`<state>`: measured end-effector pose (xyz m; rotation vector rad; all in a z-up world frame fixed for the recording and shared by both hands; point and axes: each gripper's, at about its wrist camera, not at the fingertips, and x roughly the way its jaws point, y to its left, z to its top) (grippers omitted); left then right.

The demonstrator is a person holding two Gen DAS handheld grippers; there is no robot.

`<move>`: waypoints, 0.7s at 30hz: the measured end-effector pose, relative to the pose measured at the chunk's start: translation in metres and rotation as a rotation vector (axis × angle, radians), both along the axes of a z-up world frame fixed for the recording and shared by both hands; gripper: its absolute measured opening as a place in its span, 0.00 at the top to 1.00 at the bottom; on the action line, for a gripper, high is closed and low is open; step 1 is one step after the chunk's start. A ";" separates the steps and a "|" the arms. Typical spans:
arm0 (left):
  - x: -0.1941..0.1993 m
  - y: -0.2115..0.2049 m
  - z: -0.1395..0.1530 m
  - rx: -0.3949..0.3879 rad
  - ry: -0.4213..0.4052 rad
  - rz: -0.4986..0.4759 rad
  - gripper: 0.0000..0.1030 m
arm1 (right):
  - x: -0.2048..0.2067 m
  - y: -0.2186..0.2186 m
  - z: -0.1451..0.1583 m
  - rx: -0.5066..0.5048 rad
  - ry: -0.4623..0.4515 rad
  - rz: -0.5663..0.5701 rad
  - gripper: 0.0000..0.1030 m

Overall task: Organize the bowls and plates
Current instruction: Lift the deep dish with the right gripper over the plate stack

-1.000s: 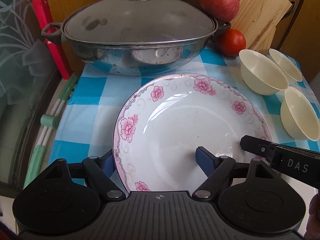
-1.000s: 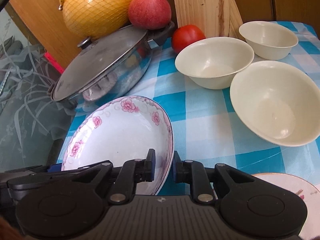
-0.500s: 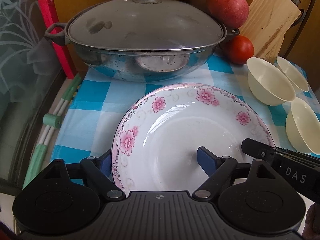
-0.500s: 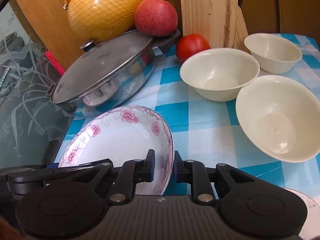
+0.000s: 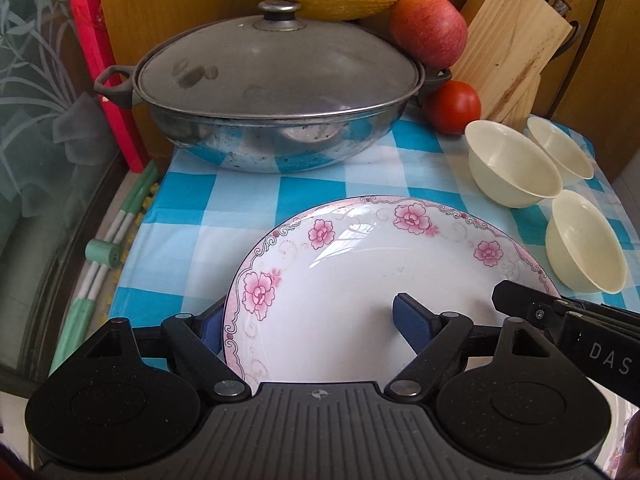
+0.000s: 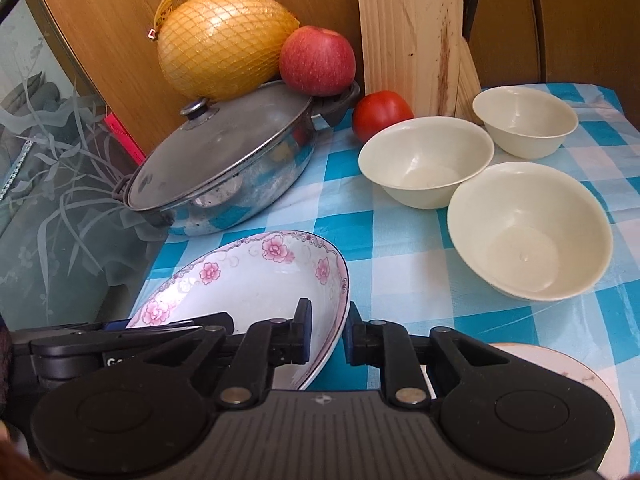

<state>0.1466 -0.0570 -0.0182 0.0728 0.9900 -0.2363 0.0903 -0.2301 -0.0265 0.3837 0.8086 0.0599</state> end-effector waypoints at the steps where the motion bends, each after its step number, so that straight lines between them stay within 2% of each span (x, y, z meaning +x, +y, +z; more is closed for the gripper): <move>1: -0.002 -0.001 0.001 -0.003 -0.005 -0.002 0.15 | -0.003 -0.001 0.001 0.001 -0.003 -0.003 0.84; 10: -0.018 -0.011 0.010 -0.031 -0.024 -0.044 0.15 | -0.033 -0.013 0.013 0.002 -0.027 -0.034 0.84; 21: -0.056 -0.039 0.017 -0.063 -0.043 -0.150 0.15 | -0.089 -0.037 0.023 0.001 -0.049 -0.140 0.84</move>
